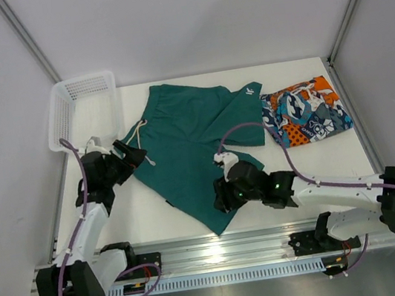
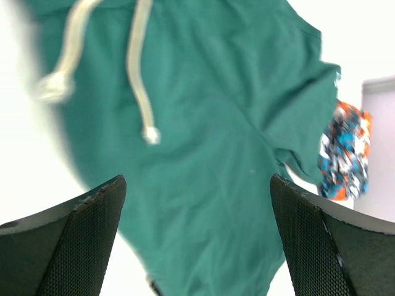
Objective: Fold and stack the shorts
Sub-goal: Flatten the shorts out
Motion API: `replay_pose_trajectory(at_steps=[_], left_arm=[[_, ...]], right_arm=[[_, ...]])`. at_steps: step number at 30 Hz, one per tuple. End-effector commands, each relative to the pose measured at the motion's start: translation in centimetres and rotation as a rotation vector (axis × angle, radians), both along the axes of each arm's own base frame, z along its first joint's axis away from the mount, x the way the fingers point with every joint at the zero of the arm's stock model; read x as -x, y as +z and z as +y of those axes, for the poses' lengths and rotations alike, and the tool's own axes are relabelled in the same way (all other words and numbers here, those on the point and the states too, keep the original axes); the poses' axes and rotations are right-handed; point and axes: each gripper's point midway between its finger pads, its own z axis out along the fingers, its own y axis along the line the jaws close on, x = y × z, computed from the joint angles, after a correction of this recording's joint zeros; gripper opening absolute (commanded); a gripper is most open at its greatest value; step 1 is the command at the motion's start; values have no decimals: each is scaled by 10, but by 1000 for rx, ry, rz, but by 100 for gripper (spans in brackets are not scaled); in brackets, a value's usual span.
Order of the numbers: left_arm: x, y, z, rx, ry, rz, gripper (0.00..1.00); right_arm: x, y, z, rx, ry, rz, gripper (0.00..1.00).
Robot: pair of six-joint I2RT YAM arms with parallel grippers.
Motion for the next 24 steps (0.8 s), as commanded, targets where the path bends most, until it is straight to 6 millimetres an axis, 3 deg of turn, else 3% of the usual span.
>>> replay_pose_trajectory(at_steps=[1, 8, 14, 17, 18, 20, 21, 22, 24], left_arm=[[4, -2, 26, -21, 78, 40, 99], [9, -2, 46, -32, 115, 42, 99], [12, -3, 50, -29, 125, 29, 99], [12, -4, 50, -29, 123, 32, 99], [11, -3, 50, -29, 121, 31, 99], [12, -5, 49, -27, 121, 34, 99], [12, -6, 49, -28, 120, 34, 99], [13, -7, 49, -27, 119, 37, 99], [13, -6, 49, -27, 119, 32, 99]], right_arm=[[7, 3, 20, 48, 105, -87, 54], [35, -20, 60, 117, 293, -74, 53], [36, -47, 65, 205, 303, -53, 53], [34, -54, 66, 225, 302, -48, 41], [34, -57, 64, 242, 295, -44, 30], [27, -64, 59, 279, 262, -51, 17], [27, -65, 58, 291, 255, -47, 5], [26, -67, 57, 295, 251, -45, 0], [28, -72, 54, 306, 254, -26, 0]])
